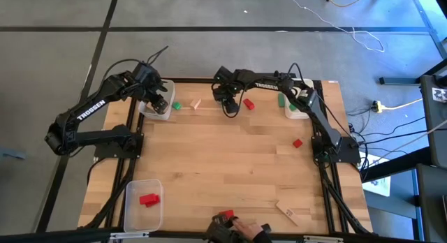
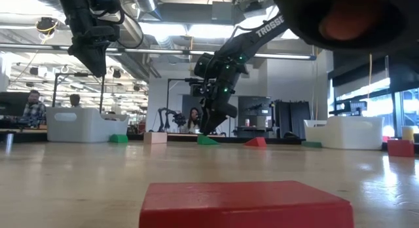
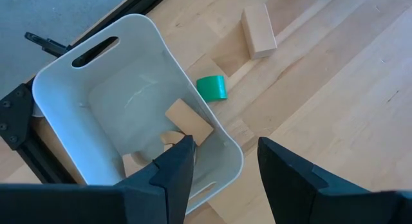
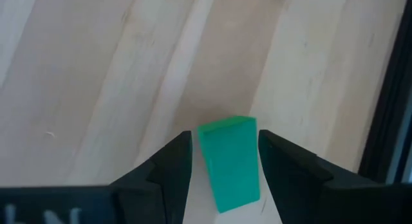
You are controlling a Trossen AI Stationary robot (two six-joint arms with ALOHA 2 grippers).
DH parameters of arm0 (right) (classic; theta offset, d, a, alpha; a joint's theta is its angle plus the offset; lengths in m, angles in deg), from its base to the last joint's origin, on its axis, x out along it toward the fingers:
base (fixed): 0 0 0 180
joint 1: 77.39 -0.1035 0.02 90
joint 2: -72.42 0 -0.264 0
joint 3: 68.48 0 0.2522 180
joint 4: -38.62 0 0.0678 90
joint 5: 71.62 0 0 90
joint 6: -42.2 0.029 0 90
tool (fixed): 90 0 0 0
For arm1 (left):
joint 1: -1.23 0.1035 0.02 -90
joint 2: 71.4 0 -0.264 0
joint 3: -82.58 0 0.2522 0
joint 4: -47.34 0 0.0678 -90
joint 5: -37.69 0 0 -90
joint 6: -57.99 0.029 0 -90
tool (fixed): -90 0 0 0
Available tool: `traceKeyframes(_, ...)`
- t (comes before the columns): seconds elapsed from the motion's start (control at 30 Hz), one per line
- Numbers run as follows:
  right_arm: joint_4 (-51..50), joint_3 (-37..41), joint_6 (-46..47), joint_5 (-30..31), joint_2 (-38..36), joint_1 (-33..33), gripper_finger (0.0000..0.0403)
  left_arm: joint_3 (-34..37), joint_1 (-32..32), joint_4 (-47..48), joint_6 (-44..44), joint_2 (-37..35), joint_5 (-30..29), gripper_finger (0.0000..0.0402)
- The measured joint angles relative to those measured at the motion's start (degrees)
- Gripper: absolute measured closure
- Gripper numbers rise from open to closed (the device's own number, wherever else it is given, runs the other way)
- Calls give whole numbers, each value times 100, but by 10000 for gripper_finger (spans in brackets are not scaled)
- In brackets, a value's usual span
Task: Sort & place blocks by color
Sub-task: Put the green block into the white bin
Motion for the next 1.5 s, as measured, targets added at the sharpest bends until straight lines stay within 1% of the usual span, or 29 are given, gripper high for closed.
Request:
traceKeyframes(0.23,-6,0,144,-50,19,55,223,0,0,0,0,0,2,239)
traceKeyframes(0.43,-89,-26,150,-82,294,94,223,0,1,0,-4,0,1,239)
traceKeyframes(0.77,-69,-42,155,-120,302,100,225,0,2,2,-143,0,-57,239)
traceKeyframes(0.83,-89,-42,156,-133,302,100,234,0,2,4,-146,0,-57,239)
traceKeyframes(0.93,-160,-42,158,-160,302,100,266,0,2,2,-149,0,-59,239)
traceKeyframes(1.03,-175,-39,810,-351,302,115,302,0,2,2,-151,0,-59,239)
traceKeyframes(1.13,-167,-35,1276,-525,303,159,322,0,2,4,-153,0,-59,239)
traceKeyframes(1.23,-164,-35,1503,-557,302,170,328,0,2,2,-153,0,-59,239)
traceKeyframes(1.37,-186,-35,1540,-449,290,170,328,0,2,3,-144,0,-59,239)
traceKeyframes(1.5,-440,-31,1695,-420,122,168,328,0,2,4,-140,0,-59,239)
